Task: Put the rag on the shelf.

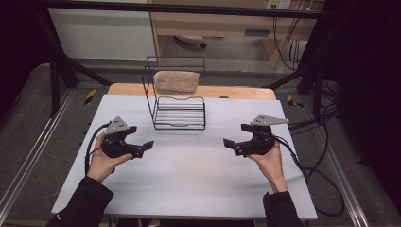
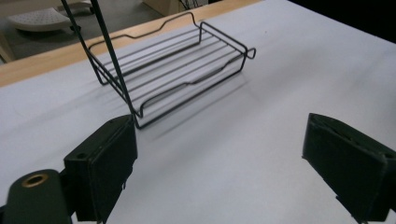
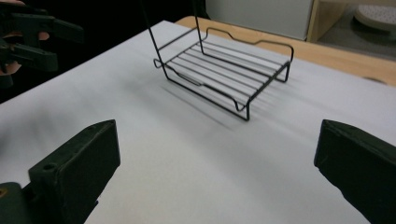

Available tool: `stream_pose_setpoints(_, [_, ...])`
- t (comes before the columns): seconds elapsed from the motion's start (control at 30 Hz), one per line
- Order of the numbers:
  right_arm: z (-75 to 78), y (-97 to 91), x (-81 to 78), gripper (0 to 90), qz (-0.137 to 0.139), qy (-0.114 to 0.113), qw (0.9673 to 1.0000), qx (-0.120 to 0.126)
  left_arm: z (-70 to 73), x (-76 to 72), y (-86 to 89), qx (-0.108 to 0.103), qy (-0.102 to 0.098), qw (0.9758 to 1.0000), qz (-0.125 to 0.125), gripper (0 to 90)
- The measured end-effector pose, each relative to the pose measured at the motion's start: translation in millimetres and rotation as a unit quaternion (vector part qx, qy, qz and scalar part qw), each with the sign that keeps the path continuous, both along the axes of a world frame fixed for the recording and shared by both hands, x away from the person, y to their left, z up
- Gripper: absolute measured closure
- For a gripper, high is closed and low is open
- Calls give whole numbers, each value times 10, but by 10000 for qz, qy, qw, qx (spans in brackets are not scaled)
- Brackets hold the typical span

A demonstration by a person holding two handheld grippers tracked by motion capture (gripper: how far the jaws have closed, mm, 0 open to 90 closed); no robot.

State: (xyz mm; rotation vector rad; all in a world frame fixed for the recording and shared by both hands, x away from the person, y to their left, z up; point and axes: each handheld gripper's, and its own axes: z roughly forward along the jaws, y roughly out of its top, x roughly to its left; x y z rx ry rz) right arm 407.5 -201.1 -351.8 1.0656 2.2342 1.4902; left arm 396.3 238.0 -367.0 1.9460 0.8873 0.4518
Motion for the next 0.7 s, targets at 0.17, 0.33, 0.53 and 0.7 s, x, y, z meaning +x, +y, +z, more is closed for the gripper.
stream_pose_setpoints(0.17, [-214, -96, -85, 4, -7, 89, 10000, -21, -194, -74, 61, 2, 106, 9999, 38, 99])
stream_pose_setpoints(0.33, [-435, -199, -171, 4, -16, 225, 9997, -4, -374, -137, 123, 104, 211, 9997, 63, 99])
stream_pose_setpoints(0.53, [-636, -337, -260, 4, -11, 351, 9994, -22, -523, -197, 219, 178, 296, 9993, 119, 101])
stream_pose_setpoints(0.7, [-764, -463, -318, 4, -59, 429, 9991, -13, -600, -231, 285, 257, 299, 9991, 144, 101])
